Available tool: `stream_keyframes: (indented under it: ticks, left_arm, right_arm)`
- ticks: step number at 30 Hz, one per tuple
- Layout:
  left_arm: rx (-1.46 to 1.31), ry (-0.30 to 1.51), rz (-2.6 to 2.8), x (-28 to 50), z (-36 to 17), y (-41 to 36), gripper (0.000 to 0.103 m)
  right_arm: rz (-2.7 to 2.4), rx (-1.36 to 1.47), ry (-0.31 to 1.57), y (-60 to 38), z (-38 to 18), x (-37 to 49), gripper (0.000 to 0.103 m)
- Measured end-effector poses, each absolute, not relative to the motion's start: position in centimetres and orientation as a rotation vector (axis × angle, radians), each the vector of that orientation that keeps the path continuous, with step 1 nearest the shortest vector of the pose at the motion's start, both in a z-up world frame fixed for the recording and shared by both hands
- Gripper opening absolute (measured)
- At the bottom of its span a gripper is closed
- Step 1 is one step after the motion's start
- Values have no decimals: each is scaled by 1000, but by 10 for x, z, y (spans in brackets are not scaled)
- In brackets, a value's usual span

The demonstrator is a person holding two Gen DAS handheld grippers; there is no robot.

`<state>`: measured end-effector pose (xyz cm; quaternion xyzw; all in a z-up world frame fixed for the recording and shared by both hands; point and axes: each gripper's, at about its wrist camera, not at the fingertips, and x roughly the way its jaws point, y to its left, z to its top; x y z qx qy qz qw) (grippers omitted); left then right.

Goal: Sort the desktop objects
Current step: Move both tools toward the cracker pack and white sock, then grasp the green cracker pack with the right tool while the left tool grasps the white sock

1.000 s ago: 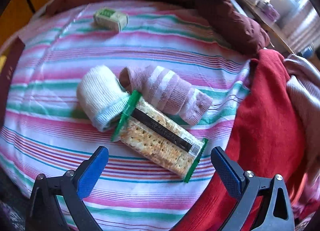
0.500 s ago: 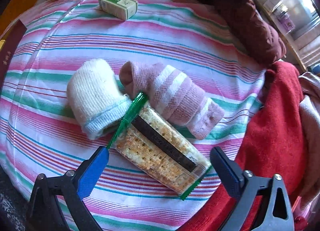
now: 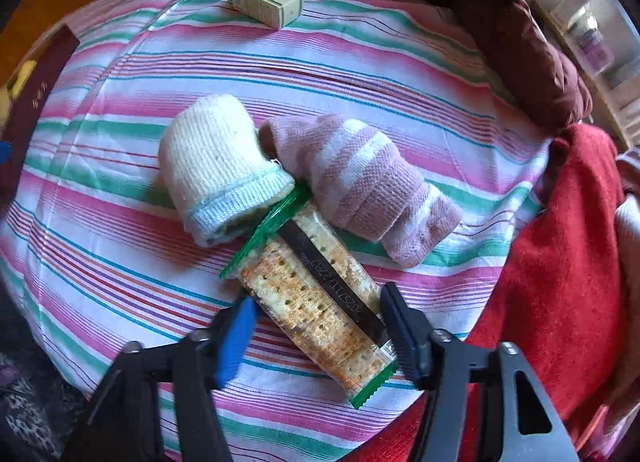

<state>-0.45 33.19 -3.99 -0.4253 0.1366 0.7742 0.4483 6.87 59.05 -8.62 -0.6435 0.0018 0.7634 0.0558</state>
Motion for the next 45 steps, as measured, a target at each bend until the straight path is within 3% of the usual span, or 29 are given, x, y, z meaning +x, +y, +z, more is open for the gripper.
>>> stream_keyframes:
  ticks: [11,25,28,31,34,37,45]
  left_arm:
    - [-1002,386,1801,-13,-42,414,82]
    - [-978,509,1732,-8,-64,478,89]
    - [-1005,512,1723,-13,-71,486,90]
    - [-1042,558,1733,-19,-84,491,86]
    - [-1071,508,1686,-22,-92,489,73]
    - [-1071,478,1688,-20,-94,483,68]
    - [-1089,403,1750,-18,-89,436,64]
  right_arm:
    - [2337,-2007,59,603,-86,78,85]
    - [2351,-2042,250,641,-80,91,81]
    - [2332,-2032,254,658,-79,92,72]
    - [2328,-2023,253,670,-77,99,70]
    - [2319,-2031,223,675,-75,100,70]
    - [2315,-2027,214,683,-72,103,68]
    - [2314,-2017,195,705,-63,109,63]
